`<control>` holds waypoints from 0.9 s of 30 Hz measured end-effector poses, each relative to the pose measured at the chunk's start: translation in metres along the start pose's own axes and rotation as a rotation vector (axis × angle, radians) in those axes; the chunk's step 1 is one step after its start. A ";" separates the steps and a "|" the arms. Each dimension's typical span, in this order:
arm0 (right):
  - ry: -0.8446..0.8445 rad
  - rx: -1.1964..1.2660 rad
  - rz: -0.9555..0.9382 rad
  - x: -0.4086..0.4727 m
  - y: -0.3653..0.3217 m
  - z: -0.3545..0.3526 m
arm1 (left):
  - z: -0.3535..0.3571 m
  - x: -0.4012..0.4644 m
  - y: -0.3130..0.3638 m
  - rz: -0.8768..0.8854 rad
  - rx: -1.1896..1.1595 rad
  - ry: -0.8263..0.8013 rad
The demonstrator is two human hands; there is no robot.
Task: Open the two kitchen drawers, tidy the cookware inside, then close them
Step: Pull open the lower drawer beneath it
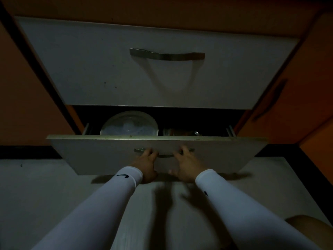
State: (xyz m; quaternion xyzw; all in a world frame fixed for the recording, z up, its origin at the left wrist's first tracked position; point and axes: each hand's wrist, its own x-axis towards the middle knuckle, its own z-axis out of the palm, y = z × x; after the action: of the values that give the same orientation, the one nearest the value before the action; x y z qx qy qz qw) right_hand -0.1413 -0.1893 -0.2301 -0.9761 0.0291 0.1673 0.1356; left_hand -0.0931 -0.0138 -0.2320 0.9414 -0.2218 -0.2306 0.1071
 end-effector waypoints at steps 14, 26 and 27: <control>-0.016 -0.035 0.010 -0.027 -0.007 0.002 | 0.014 -0.019 0.002 -0.005 -0.008 -0.010; -0.022 -0.032 0.017 -0.052 -0.016 0.004 | 0.021 -0.038 0.007 -0.006 0.008 -0.026; -0.022 -0.033 0.018 -0.054 -0.017 0.005 | 0.021 -0.040 0.008 -0.004 0.007 -0.024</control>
State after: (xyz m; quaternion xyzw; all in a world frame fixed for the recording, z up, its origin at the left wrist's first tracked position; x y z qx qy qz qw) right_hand -0.1921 -0.1715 -0.2123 -0.9760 0.0335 0.1797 0.1180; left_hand -0.1377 -0.0041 -0.2328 0.9394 -0.2220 -0.2411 0.1006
